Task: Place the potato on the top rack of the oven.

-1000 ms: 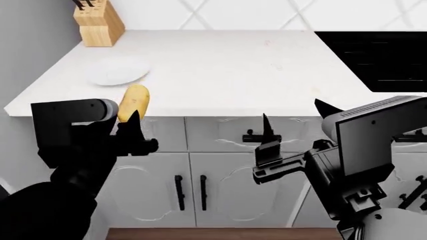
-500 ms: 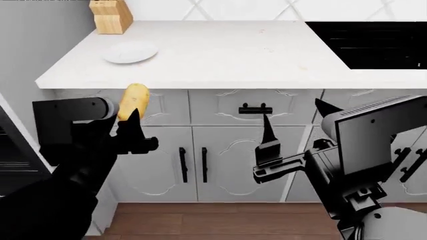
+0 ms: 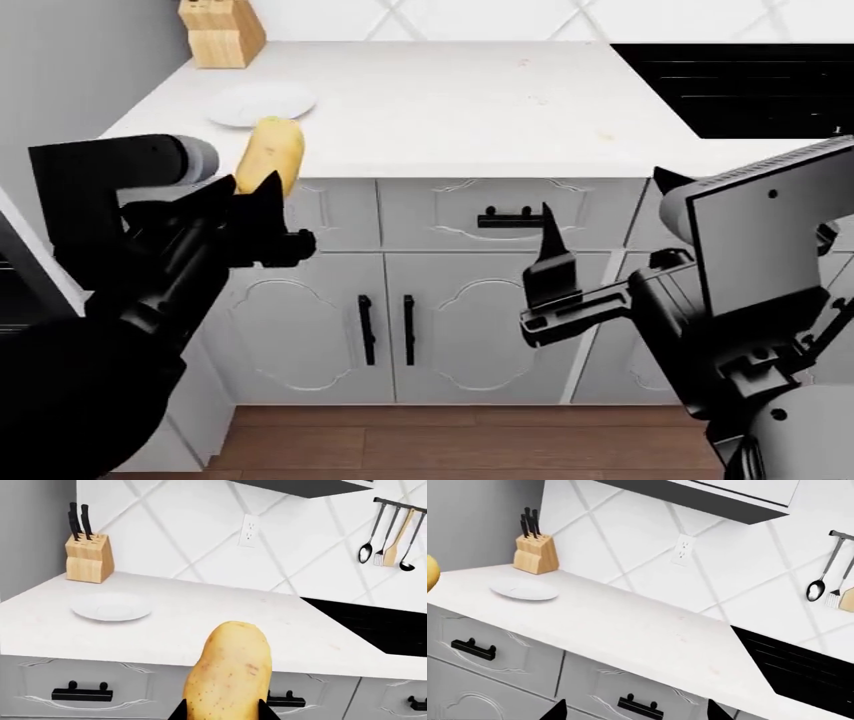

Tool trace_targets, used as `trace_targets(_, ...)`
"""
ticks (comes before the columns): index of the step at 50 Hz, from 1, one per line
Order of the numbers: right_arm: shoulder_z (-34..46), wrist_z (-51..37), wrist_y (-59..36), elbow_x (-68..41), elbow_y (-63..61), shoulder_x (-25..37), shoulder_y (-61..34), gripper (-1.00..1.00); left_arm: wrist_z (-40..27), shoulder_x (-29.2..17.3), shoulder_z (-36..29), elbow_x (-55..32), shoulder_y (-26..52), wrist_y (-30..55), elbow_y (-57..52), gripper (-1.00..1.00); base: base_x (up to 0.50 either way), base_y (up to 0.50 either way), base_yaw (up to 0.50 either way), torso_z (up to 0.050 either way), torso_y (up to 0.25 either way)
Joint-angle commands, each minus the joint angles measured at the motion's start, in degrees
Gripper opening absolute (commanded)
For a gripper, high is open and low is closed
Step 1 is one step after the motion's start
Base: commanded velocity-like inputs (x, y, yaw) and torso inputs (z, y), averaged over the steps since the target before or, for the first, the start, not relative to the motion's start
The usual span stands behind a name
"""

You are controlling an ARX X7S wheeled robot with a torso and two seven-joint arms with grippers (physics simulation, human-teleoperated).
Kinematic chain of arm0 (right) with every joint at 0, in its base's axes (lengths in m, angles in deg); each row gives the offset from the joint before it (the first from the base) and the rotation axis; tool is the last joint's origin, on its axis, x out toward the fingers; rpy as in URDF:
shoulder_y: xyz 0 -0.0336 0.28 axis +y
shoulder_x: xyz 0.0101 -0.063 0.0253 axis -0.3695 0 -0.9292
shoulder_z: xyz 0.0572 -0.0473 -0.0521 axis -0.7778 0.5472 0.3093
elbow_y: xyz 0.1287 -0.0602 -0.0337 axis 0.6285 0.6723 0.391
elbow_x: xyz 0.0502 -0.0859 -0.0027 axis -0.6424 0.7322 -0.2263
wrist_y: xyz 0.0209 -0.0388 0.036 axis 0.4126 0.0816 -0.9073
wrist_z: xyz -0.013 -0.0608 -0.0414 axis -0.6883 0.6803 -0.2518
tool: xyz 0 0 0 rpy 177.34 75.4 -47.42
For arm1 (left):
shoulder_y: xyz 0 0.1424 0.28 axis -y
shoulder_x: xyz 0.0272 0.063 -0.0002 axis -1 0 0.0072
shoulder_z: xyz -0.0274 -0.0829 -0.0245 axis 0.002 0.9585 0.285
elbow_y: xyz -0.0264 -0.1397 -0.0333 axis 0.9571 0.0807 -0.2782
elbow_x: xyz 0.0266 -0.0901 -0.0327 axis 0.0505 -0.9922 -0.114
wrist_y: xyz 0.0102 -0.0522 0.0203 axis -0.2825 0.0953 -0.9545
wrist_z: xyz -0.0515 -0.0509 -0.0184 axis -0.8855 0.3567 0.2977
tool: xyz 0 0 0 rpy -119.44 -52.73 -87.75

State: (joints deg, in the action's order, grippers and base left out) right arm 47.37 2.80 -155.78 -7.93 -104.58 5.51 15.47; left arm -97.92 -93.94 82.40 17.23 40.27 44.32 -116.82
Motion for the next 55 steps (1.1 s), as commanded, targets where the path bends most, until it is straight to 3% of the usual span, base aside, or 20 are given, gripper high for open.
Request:
trace_targets(1,2.95,-6.82,-0.21,-7.99,1.49,1.79,-6.17,1.00,-1.11,-0.62,0.96,-3.19,3.63,0.01,1.16,-1.00,0.00,0.00,0.00,0.000,0.000)
trace_targets(15,5.03,-9.98,-0.01,-10.46,1.73,3.46,-7.82,1.00,-0.94,-0.95,0.29,-2.99,4.08,-0.80,1.08,-1.00,0.00,0.00,0.00,0.000,0.000)
trace_targets(55,7.83,-13.02,1.79,-13.11,0.84,5.48,-9.95,1.00,-0.46,-2.09,-0.96,-1.98,2.73,-2.87,1.89,-1.00,0.00,0.50,0.00,0.000,0.000)
